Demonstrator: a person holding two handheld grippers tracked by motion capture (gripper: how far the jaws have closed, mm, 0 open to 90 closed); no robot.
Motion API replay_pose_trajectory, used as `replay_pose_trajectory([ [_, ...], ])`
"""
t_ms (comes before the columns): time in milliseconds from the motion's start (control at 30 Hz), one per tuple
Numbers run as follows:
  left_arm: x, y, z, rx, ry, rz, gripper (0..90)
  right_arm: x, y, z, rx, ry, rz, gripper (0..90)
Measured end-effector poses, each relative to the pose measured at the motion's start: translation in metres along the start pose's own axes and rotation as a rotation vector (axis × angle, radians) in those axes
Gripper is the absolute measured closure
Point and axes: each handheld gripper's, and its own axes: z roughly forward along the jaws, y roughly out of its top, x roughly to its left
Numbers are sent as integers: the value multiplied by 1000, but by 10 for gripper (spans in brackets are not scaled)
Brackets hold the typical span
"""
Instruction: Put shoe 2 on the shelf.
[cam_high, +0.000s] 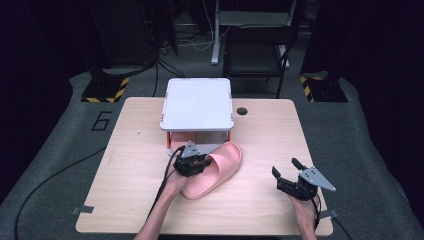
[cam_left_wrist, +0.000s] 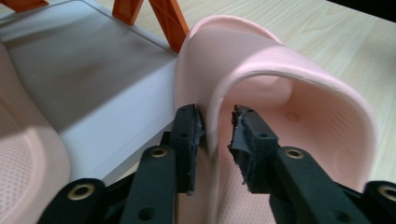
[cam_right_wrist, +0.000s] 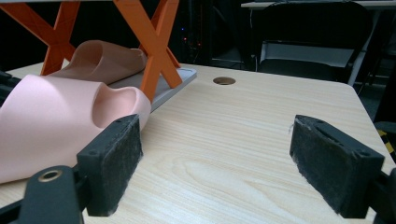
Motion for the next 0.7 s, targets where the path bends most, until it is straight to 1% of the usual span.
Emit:
replay_pose_trajectory([
  [33, 0, 0, 1, 2, 4, 0, 735, 1, 2, 0, -7, 1, 3, 165],
  [67, -1, 0, 2, -2, 10, -17, 735, 1, 2, 0, -7, 1, 3, 165],
  [100, 0, 0, 2, -2, 9, -24, 754, 2, 3, 1, -7, 5, 1, 165],
  [133, 2, 1, 1, -5, 14, -17, 773, 4, 7, 1, -7, 15, -2, 166],
  [167, 2, 0, 2, -6, 8, -37, 793, 6, 15, 4, -13, 32, -18, 167],
  [200, 2, 0, 2, -6, 8, -37, 795, 6, 15, 4, -13, 32, -18, 167],
  [233, 2, 0, 2, -5, 8, -38, 795, 8, 21, 6, -16, 44, -18, 170],
  [267, 2, 0, 2, -6, 9, -40, 796, 11, 34, 14, -29, 77, -11, 176],
  [300, 2, 0, 2, -6, 11, -39, 797, 13, 40, 18, -34, 88, 0, 177],
  [333, 2, 0, 2, -6, 11, -39, 803, 13, 40, 18, -34, 88, 0, 177],
  [367, 2, 0, 1, -6, 14, -38, 803, 16, 49, 23, -32, 113, 5, 180],
  [400, 3, 1, 1, -7, 20, -20, 816, 19, 58, 30, -39, 130, 0, 189],
  [433, 0, 0, 1, -4, 26, -36, 834, 29, 81, 49, -42, 177, -18, 203],
  [467, 0, 0, 1, -4, 26, -36, 840, 29, 81, 49, -42, 177, -18, 203],
  [500, -2, -1, 0, -7, 27, -44, 844, 37, 98, 67, -31, 226, -16, 210],
  [533, -2, -1, 0, -7, 27, -44, 846, 37, 98, 67, -31, 226, -16, 210],
  [567, -4, -1, -1, -14, 27, -61, 846, 45, 108, 79, -27, 247, -32, 216],
  [600, -4, -1, -3, -22, 36, -55, 847, 51, 115, 89, -20, 258, -52, 218],
  [633, -4, -1, -7, -25, 44, -71, 849, 62, 126, 109, 13, 296, -84, 225],
  [667, -4, -1, -7, -25, 44, -71, 849, 62, 126, 109, 13, 296, -84, 225],
  [700, -4, -1, -10, -34, 59, -72, 849, 66, 129, 119, 24, 304, -88, 225],
])
